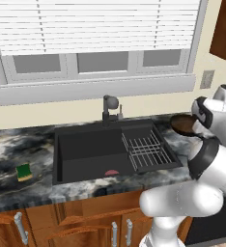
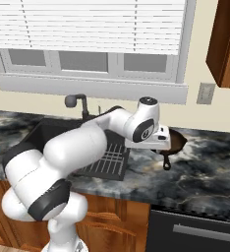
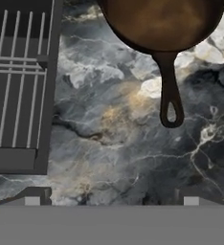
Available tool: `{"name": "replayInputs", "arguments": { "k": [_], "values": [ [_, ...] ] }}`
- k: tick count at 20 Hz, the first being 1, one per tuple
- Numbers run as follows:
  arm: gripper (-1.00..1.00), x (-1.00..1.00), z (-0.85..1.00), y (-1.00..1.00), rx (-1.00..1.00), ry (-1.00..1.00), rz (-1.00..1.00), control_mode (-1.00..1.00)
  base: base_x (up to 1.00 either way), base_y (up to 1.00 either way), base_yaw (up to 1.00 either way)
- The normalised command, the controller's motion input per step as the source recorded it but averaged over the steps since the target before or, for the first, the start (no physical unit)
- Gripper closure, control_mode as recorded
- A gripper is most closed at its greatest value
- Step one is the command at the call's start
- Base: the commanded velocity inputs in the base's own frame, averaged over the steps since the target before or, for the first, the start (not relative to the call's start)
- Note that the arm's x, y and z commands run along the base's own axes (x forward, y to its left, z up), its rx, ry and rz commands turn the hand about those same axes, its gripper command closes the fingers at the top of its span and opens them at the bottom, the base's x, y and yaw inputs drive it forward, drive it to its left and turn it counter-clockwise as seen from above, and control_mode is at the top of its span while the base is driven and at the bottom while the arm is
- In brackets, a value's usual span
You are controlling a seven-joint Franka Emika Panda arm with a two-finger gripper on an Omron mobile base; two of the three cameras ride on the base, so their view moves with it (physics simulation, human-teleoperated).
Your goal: Pick the pan and sponge and place them into the sink. Then turn on the water.
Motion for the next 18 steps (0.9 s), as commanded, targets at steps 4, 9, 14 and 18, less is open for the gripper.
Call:
{"name": "replayInputs", "arguments": {
  "k": [4, 9, 14, 18],
  "values": [
    [-1.00, 0.14, -0.11, -0.30, 0.00, 0.02, 0.00, -1.00, 0.00, 0.00, 0.00],
    [-1.00, 0.20, -0.26, -0.25, 0.00, 0.07, 0.00, -1.00, 0.00, 0.00, 0.00],
    [-1.00, 0.23, -0.32, -0.19, 0.00, 0.09, 0.00, -1.00, 0.00, 0.00, 0.00],
    [-1.00, 0.31, -0.27, -0.19, 0.00, 0.09, 0.00, -1.00, 0.00, 0.00, 0.00]
  ]
}}
